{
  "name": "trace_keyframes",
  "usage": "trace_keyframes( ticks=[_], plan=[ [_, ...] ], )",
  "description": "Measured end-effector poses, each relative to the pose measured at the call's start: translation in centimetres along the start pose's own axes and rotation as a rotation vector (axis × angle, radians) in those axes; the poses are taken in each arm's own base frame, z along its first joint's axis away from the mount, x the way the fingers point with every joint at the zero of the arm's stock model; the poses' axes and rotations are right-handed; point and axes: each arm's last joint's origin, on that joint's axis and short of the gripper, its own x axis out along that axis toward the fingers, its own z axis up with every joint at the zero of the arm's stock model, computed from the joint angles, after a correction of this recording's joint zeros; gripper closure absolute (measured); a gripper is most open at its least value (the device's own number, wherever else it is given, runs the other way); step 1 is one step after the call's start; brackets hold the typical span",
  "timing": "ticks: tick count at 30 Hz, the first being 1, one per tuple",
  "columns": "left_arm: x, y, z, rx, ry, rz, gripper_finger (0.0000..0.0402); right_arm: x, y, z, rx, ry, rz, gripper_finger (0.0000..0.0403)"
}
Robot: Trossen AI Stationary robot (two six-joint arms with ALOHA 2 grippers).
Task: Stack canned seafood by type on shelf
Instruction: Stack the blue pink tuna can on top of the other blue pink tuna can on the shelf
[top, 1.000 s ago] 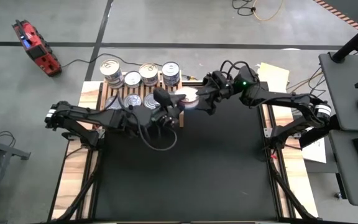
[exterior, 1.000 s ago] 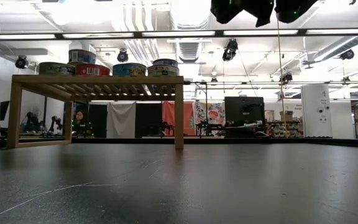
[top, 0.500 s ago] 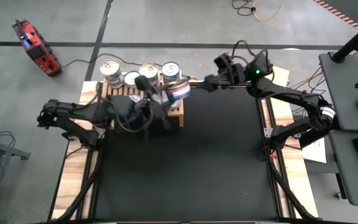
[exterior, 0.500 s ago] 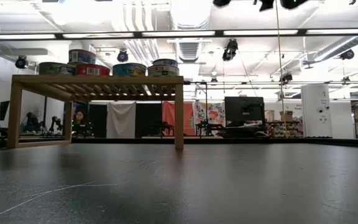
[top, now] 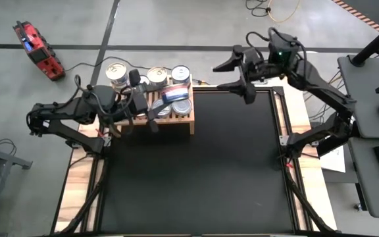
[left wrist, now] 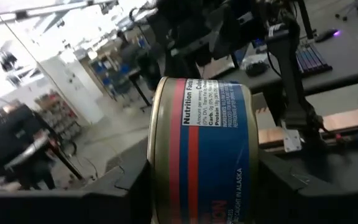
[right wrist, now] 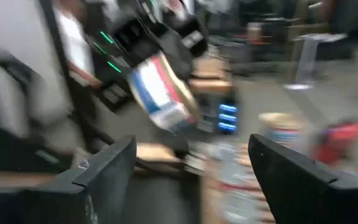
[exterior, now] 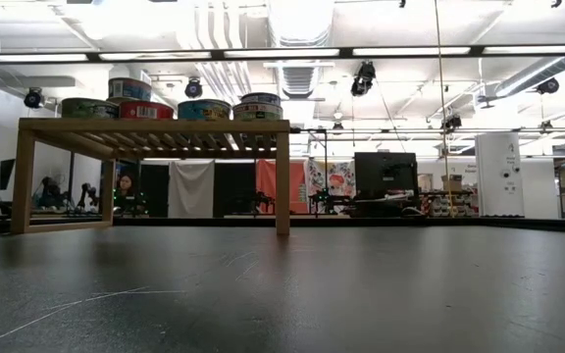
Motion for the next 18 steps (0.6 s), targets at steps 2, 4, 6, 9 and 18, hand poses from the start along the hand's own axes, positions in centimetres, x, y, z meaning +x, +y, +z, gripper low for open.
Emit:
trace_keyframes(
  ticks=[2,4,6,9,18],
  plan=[
    [-0.1,0.0,-0.1,-0.009,0.012,-0.007,0.0226,-0.1,0.6,0.4,-0.109,0.052,-0.078,0.0114],
    [0.1,-0.2,-0.2,-0.011,0.013,-0.011,0.0226,0.0,1.0,0.8,-0.170,0.077,-0.128,0.0122],
    [0.5,-0.5,-0.3,-0.002,0.020,-0.017,0.0226,0.2,1.2,1.2,-0.204,0.081,-0.146,0.0130],
    [1.1,-0.9,-0.5,0.020,0.035,-0.022,0.0226,0.9,1.4,1.6,-0.228,0.073,-0.131,0.0138],
    [1.8,0.1,-0.9,0.047,0.050,0.025,0.0226,3.8,1.3,1.4,-0.255,0.105,-0.075,0.0116]
  ],
)
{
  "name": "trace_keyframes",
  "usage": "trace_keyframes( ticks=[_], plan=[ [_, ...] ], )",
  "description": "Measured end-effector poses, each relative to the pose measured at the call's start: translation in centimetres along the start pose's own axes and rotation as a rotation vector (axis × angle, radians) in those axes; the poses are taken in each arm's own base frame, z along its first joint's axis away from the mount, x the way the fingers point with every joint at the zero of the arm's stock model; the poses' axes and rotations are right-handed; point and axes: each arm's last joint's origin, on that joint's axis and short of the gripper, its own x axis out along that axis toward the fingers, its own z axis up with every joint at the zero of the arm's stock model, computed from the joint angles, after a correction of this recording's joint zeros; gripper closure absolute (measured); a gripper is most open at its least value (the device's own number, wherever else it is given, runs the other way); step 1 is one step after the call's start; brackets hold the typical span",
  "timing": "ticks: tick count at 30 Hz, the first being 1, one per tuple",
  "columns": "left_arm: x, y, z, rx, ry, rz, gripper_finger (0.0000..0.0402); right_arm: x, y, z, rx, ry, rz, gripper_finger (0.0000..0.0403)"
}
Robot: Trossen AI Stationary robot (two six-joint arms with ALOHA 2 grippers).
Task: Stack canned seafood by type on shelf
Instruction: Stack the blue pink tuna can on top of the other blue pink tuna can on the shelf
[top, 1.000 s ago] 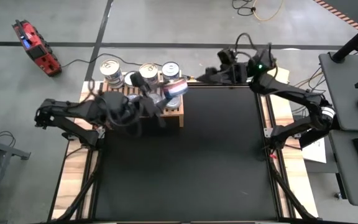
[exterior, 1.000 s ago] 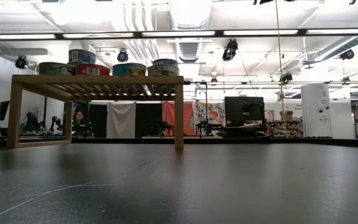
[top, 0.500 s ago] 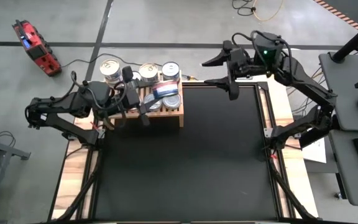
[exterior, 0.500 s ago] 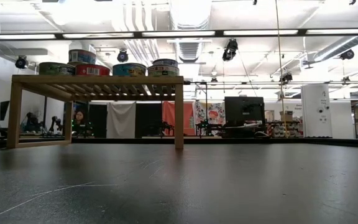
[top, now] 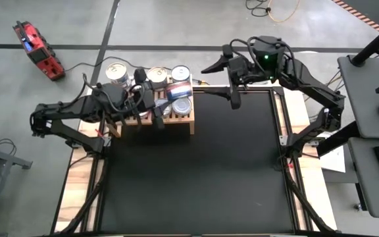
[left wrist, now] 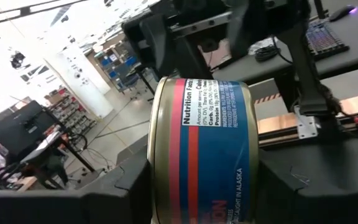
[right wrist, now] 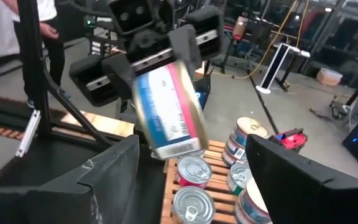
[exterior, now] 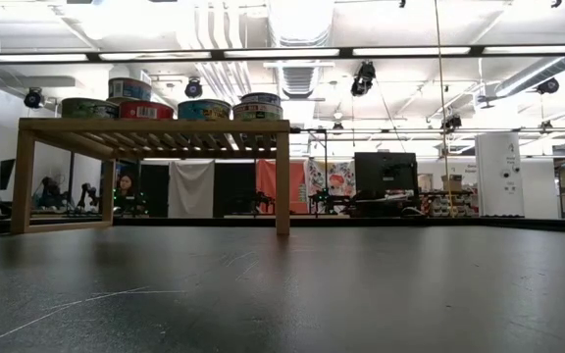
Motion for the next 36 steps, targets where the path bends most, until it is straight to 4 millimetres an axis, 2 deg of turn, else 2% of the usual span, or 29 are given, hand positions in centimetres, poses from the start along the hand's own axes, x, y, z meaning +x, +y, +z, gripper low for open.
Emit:
trace_keyframes(
  ticks=[8,15,21,31,36],
  plan=[
    [0.5,0.8,-0.3,0.067,-0.033,-0.040,0.0226,2.6,-0.7,-1.0,-0.038,0.037,0.020,0.0083],
    [1.1,1.6,-0.8,0.101,-0.032,-0.043,0.0226,4.3,-1.3,-1.0,-0.126,0.037,0.026,0.0074],
    [1.2,2.1,-1.0,0.112,-0.028,-0.030,0.0226,4.8,-1.6,-0.8,-0.185,0.037,0.028,0.0096],
    [1.5,2.7,-1.0,0.148,-0.070,-0.024,0.0226,6.6,-2.0,-1.8,-0.201,0.040,0.026,0.0134],
    [1.5,2.7,-1.1,0.175,-0.053,-0.019,0.0226,6.6,-2.2,-1.7,-0.246,0.041,-0.005,0.0179]
  ],
)
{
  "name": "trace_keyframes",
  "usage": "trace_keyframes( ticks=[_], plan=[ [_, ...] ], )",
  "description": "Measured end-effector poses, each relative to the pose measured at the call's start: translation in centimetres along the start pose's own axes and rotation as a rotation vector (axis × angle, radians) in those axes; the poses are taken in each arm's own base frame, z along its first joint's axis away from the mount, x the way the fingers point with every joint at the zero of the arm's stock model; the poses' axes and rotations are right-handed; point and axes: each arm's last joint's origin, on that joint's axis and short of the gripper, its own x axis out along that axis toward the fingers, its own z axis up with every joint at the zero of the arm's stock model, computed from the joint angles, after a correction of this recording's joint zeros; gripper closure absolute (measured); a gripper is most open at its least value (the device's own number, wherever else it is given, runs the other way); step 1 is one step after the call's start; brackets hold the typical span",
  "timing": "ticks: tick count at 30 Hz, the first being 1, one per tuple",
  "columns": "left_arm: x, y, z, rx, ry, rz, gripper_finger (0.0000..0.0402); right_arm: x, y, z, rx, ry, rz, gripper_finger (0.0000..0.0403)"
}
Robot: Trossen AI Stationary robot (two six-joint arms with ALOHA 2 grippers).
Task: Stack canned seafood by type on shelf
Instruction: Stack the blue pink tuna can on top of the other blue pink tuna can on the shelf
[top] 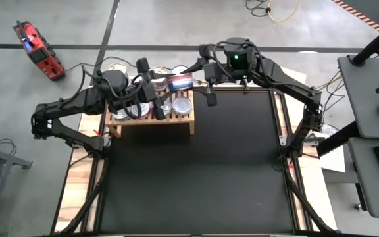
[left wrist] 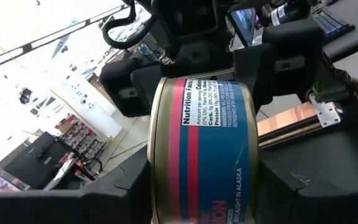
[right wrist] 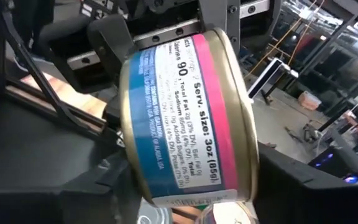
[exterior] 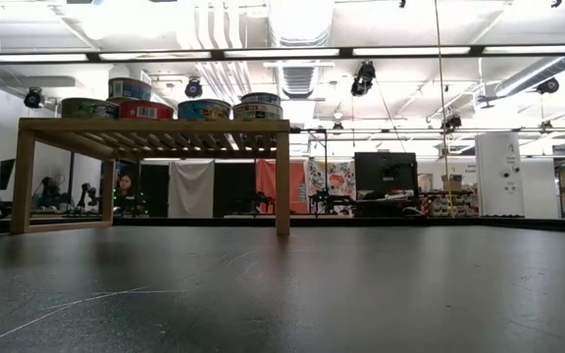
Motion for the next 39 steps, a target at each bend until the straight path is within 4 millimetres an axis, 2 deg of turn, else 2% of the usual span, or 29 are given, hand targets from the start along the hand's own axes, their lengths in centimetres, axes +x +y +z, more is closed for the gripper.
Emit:
trace_keyframes(
  ticks=[3,5,10,14,18,23,26,35,39],
  plan=[
    [0.0,0.1,-0.1,-0.041,0.020,0.021,0.0226,0.0,0.0,0.0,-0.052,0.004,-0.011,0.0216],
    [0.2,0.1,-0.2,-0.067,0.048,0.052,0.0216,0.0,0.0,0.0,-0.056,0.007,-0.010,0.0216],
    [0.2,0.3,-0.5,-0.114,0.119,0.146,0.0119,0.0,-0.1,-0.1,-0.037,0.034,-0.043,0.0216],
    [0.2,0.5,-0.7,-0.170,0.169,0.229,0.0078,0.0,-0.4,-0.2,-0.076,0.084,-0.121,0.0216],
    [0.0,0.8,-0.9,-0.297,0.212,0.332,0.0071,-0.3,-0.9,-0.6,-0.096,0.131,-0.187,0.0216],
    [-0.7,1.4,-0.6,-0.458,0.157,0.365,0.0081,-0.3,-1.6,-1.0,-0.094,0.137,-0.219,0.0216],
    [-1.9,2.4,0.0,-0.556,0.087,0.405,0.0089,0.1,-1.9,-1.6,-0.071,0.150,-0.224,0.0216],
    [-7.2,5.4,1.0,-0.742,-0.077,0.464,0.0099,3.5,-2.3,-4.3,-0.089,0.201,-0.213,0.0216],
    [-8.3,5.8,1.0,-0.762,-0.089,0.465,0.0099,5.5,-2.7,-5.9,-0.189,0.255,-0.269,0.0216]
  ],
)
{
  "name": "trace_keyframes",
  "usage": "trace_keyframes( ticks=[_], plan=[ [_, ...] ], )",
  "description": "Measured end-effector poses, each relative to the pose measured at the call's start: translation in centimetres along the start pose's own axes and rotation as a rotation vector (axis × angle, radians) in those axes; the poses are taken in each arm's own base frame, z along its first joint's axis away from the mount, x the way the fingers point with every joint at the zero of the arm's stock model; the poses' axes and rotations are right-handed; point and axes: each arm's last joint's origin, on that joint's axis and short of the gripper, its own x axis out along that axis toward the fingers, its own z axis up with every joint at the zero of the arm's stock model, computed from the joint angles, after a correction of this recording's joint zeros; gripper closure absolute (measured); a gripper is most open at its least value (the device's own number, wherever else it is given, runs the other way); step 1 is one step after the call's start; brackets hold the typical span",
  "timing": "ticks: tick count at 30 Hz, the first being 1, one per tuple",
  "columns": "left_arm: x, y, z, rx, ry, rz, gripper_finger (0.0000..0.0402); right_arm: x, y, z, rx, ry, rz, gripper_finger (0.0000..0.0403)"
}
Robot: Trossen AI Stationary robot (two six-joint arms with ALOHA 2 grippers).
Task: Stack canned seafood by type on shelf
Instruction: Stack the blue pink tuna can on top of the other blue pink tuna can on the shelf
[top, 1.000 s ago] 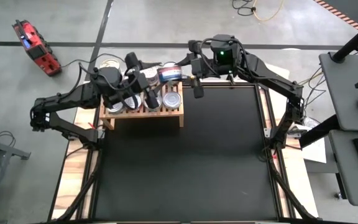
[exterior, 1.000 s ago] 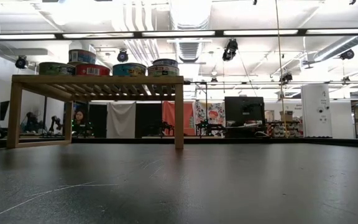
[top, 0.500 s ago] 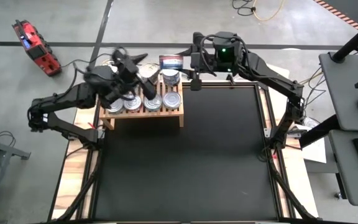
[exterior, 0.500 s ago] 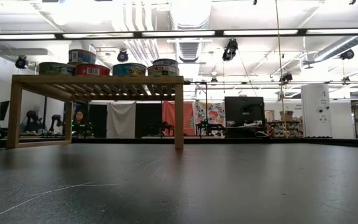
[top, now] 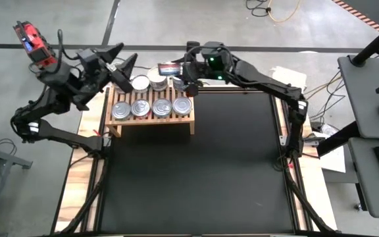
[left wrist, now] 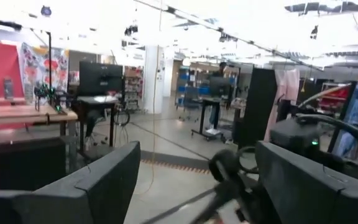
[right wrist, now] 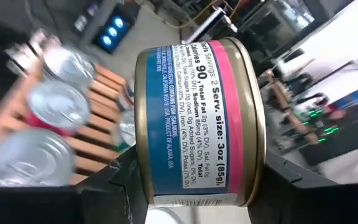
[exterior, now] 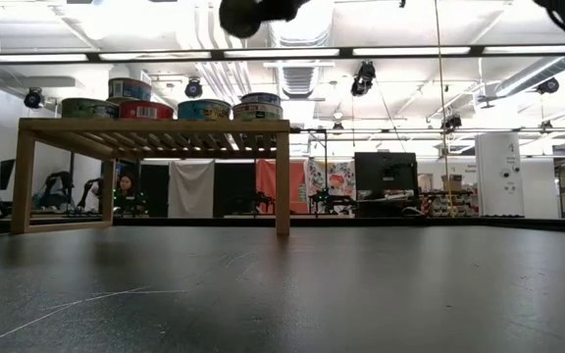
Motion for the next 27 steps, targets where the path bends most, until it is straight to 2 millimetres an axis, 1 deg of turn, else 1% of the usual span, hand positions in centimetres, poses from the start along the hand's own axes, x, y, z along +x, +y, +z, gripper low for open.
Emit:
trace_keyframes(
  ticks=[2,6,11,15,19,27],
  plan=[
    [-0.2,0.1,-0.2,-0.013,0.021,0.002,0.0099,1.1,0.1,-0.4,-0.062,-0.002,-0.031,0.0216],
    [-0.3,0.3,-0.8,-0.011,0.077,0.060,0.0099,3.3,0.5,-1.3,-0.155,0.008,-0.093,0.0216],
    [-0.3,0.4,-1.8,-0.009,0.154,0.080,0.0099,5.9,1.6,-2.6,-0.178,0.032,-0.114,0.0216],
    [-0.4,0.4,-2.6,-0.004,0.211,0.097,0.0099,7.3,2.1,-3.6,-0.224,0.083,-0.153,0.0216],
    [-0.5,0.7,-2.7,0.011,0.224,0.128,0.0099,8.3,2.8,-4.2,-0.266,0.123,-0.162,0.0216],
    [-0.4,0.6,-3.1,0.035,0.244,0.139,0.0099,8.4,3.0,-4.0,-0.292,0.118,-0.157,0.0216]
  ],
)
